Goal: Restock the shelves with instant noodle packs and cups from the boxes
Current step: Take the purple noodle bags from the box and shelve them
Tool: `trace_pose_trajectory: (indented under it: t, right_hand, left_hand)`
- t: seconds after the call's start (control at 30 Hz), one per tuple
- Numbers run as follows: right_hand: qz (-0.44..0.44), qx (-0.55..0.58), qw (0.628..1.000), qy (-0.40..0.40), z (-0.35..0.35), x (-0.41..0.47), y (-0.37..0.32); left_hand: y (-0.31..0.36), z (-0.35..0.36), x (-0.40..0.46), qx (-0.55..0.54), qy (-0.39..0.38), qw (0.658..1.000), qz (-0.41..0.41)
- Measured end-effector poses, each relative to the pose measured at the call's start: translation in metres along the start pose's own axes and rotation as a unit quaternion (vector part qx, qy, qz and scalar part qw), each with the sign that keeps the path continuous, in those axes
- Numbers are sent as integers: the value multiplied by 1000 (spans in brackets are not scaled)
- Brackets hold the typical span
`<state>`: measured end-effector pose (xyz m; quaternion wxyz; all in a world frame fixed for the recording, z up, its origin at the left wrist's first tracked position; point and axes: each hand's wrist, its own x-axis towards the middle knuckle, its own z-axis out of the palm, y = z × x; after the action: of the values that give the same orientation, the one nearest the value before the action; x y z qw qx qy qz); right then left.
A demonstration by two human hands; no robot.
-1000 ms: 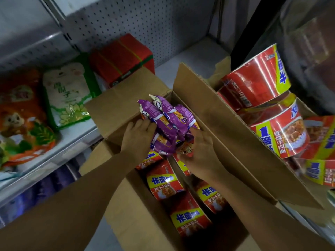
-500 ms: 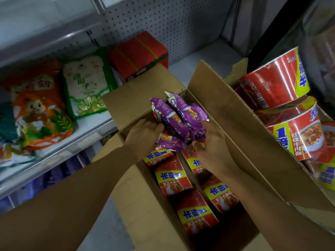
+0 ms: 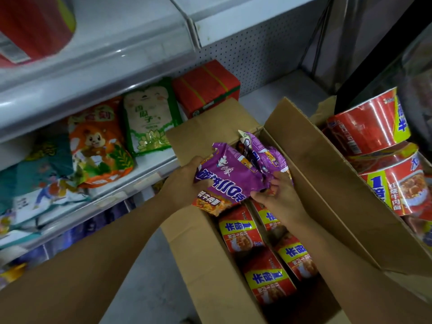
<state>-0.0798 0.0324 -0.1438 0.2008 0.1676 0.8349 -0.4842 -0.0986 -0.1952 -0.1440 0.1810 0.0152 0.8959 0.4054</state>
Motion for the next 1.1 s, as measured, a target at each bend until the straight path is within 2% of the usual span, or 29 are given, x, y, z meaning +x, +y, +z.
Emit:
trace_pose_trajectory:
  t: [0.1,0.2,0.37,0.5,0.6,0.7,0.8,0.9,1.0,1.1]
  right_hand:
    - [80,141,986,-32,3,-2,1]
    - [107,202,973,-47,5,2,11]
    - [118,272,955,5,6,10,23]
    - [117,313,940,65,-1,17,30]
    - [116,334,929,112,-9,21,39]
    - [111,338,922,155,-17,20,47]
    - [117,325,922,173,-22,14,55]
    - [115,309,926,182,-23,5,62]
    - [98,281,938,178,-26,-5,69]
    - [92,274,940,180,-30,-17,76]
  left_hand:
    - [8,4,5,-135,-12,990,-31]
    - [18,15,13,-239,-19,969,-66]
    - [31,37,24,-250,-40,963,-89]
    - [40,53,34,-237,-47,968,-67]
    - [41,57,39,-187,-45,980,-49]
    - [28,50,45,-168,-8,985,-41]
    - [11,43,45,-106,15,993,-40]
    - [-1,45,37,13,-12,999,-33]
    - [-5,56,34,37,-22,998,-39]
    - [2,64,41,76,-19,997,-5]
